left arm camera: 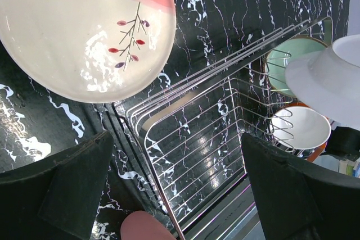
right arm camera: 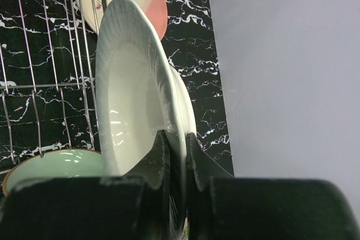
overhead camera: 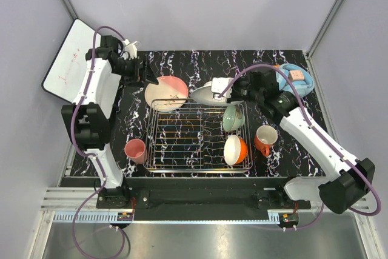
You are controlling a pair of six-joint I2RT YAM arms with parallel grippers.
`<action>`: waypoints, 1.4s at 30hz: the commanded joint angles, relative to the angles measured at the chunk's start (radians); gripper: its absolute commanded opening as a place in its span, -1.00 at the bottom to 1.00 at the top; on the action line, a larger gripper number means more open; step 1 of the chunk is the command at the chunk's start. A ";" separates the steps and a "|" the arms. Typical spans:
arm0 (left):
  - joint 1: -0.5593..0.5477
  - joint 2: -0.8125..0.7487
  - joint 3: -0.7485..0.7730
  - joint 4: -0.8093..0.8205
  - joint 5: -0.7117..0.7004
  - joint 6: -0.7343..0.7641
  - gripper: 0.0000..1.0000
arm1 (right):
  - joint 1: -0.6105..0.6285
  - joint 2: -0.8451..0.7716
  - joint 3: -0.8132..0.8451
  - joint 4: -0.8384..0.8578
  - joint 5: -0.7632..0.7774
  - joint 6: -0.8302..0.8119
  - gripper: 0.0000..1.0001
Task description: Load the mixed dishes into the dish rack
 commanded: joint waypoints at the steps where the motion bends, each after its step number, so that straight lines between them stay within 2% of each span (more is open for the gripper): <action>1: -0.009 -0.006 -0.005 0.013 -0.014 0.009 0.98 | 0.016 -0.011 0.063 0.075 -0.033 -0.047 -1.00; 17: -0.009 0.014 0.010 0.013 -0.016 0.012 0.98 | 0.076 0.093 0.101 0.037 0.059 -0.215 -1.00; 27: -0.009 0.035 0.012 0.013 0.001 0.011 0.98 | 0.177 0.116 0.146 0.032 0.180 -0.352 -1.00; 32: -0.011 0.041 -0.002 0.012 -0.001 0.018 0.98 | 0.260 0.112 0.211 0.012 0.232 -0.390 -1.00; 42: -0.009 0.040 -0.019 0.015 0.004 0.028 0.98 | 0.280 0.110 0.227 0.006 0.280 -0.395 -1.00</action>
